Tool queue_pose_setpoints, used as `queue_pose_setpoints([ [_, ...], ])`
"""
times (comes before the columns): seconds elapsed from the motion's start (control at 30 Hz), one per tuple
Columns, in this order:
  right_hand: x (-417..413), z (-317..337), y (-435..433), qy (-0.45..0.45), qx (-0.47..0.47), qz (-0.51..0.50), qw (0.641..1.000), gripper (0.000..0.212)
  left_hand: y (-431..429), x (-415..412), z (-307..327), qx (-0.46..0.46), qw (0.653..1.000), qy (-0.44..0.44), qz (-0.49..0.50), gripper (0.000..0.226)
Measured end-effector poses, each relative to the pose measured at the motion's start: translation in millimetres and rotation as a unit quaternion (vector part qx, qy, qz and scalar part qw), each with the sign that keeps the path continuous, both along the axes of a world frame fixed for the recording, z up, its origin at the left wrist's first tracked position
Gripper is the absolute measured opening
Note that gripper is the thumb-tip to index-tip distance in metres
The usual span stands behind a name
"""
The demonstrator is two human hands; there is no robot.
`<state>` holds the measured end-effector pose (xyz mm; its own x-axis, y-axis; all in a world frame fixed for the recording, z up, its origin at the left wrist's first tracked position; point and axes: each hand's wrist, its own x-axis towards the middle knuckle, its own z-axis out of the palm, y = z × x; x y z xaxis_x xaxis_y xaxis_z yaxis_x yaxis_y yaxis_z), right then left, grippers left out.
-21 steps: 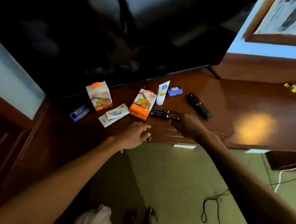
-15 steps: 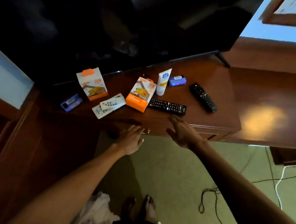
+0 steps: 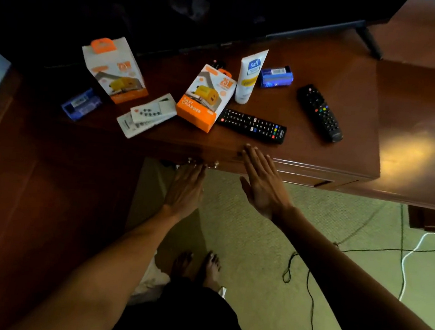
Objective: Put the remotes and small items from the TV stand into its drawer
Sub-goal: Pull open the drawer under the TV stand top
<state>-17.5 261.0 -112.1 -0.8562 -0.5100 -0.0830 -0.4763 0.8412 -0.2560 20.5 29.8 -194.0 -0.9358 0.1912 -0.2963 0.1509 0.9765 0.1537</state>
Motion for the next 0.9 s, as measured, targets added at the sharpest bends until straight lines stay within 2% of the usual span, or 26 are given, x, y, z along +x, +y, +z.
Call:
queue_pose_setpoints([
  [0.23,-1,-10,5,0.016,0.011,0.001,1.0,0.065,6,14,-8,0.026,0.999,-0.021,0.003,0.102],
  [0.33,-1,-11,6,0.019,0.016,0.008,1.0,0.065,7,22,-5,0.025,1.0,-0.017,0.007,0.105],
  [0.6,8,0,-1,-0.002,0.047,-0.007,0.999,0.069,3,73,10,0.019,0.996,-0.091,-0.005,0.107],
  [0.73,27,8,-4,-0.028,-0.013,-0.052,0.998,0.062,2,96,36,0.0,0.99,-0.132,-0.05,0.086],
  [0.8,43,9,-7,-0.035,-0.055,-0.065,0.996,0.055,-3,95,60,0.033,0.994,-0.066,-0.082,0.065],
  [0.9,61,4,-9,-0.06,-0.068,-0.062,0.994,0.049,-10,84,94,0.156,0.982,0.097,-0.048,0.033],
])
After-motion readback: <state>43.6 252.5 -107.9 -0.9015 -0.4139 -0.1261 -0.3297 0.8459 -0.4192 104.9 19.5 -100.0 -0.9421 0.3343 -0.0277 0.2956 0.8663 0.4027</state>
